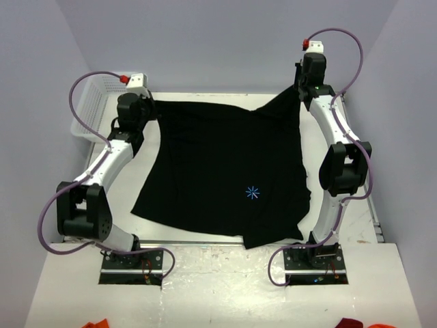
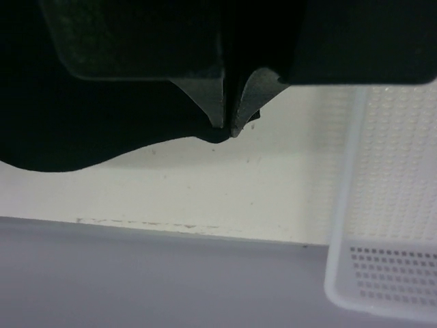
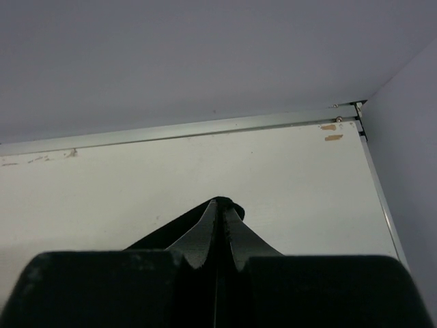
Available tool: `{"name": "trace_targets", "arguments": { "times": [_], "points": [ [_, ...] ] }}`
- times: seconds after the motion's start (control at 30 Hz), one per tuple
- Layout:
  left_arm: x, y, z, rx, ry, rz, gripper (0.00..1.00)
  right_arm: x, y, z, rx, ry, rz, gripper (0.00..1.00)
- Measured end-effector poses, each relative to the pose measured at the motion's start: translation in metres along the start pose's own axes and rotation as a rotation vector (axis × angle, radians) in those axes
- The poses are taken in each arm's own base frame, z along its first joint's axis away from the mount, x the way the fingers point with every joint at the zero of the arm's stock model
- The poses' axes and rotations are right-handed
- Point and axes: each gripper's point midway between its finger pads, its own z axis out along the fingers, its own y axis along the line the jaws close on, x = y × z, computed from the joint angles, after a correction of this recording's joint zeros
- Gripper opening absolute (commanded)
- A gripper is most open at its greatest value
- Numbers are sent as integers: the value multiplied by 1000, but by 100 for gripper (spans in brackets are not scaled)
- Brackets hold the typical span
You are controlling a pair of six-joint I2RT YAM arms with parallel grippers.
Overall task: Fold and stack the t-shirts
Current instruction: Flatten out the tshirt
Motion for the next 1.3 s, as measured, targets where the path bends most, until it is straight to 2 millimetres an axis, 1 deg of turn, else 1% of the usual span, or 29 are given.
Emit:
{"name": "trace_targets", "arguments": {
  "times": [0.13, 0.17, 0.2, 0.23, 0.27, 0.3, 0.33, 0.37, 0.4, 0.43, 0.47, 0.5, 0.53, 0.57, 0.6, 0.63, 0.67, 0.73, 0.8, 0.83, 0.87, 0.9, 0.93, 1.0, 1.03, 1.1, 1.17, 1.3],
  "points": [
    [-12, -42, -20, 134, -42, 63, 0, 4, 0, 0, -1, 7, 1, 0],
    [-16, -52, -22, 146, -60, 85, 0, 5, 0, 0, 0, 9, 4, 0],
    [-17, -57, -20, 135, -65, 97, 0, 5, 1, 0, -1, 10, 5, 0],
    [-17, -61, -14, 113, -54, 107, 0, 5, 1, 0, 0, 10, 8, 0],
    [-12, -58, -7, 78, -19, 118, 0, 5, 1, 0, -1, 10, 9, 0],
    [-16, -61, 17, 47, -2, 125, 0, 5, 1, 0, 0, 10, 12, 0],
    [-16, -58, 39, 9, 20, 129, 0, 4, 1, 0, -1, 9, 13, 0],
    [-8, -52, 64, -39, 51, 137, 0, 4, 1, 0, -1, 9, 14, 0],
    [6, -45, 78, -78, 81, 144, 0, 4, 1, 0, -1, 9, 14, 0],
    [26, -35, 82, -116, 124, 152, 0, 4, 1, 0, 0, 9, 14, 0],
    [58, -23, 77, -154, 197, 160, 0, 4, 0, -1, 0, 9, 13, 0],
    [87, -12, 65, -183, 258, 165, 0, 4, 0, -1, 0, 11, 13, 0],
    [107, -4, 48, -204, 304, 162, 0, 4, 0, -2, 0, 10, 13, 0],
    [123, 4, 28, -228, 346, 166, 0, 3, 0, -2, 0, 8, 14, 0],
    [130, 10, 7, -255, 363, 165, 0, 2, 0, -3, -1, 8, 15, 0],
    [123, 11, -10, -269, 346, 166, 0, 0, 0, -5, -1, 4, 18, 0],
    [108, 9, -22, -267, 311, 164, 0, -2, -1, -7, -1, 1, 23, 0],
    [58, -7, -35, -237, 176, 143, 0, -8, -2, -12, 0, -10, 41, 0],
    [11, -19, -38, -226, 70, 135, 0, -13, -4, -20, 7, -22, 56, 0],
    [-10, -24, -32, -230, 25, 128, 0, -15, -8, -26, 20, -29, 63, 0],
    [-23, -26, -27, -240, -3, 126, 0, -16, -12, -32, 35, -35, 68, 0],
    [-30, -26, -21, -252, -17, 128, 0, -17, -17, -40, 52, -42, 72, 0],
    [-29, -25, -17, -260, -18, 131, 0, -20, -23, -49, 68, -55, 76, 0],
    [-15, -21, -13, -270, 14, 150, 0, -29, -36, -71, 106, -80, 83, 0],
    [-7, -19, -14, -274, 35, 160, 0, -37, -41, -84, 119, -103, 89, 0],
    [0, -14, -16, -288, 61, 179, 0, -65, -55, -115, 148, -174, 111, 0],
    [-1, -12, -18, -300, 62, 189, 0, -97, -67, -153, 165, -266, 142, 0],
    [-8, -7, -22, -325, 46, 201, 0, -163, -91, -249, 186, -484, 199, 0]
  ]
}}
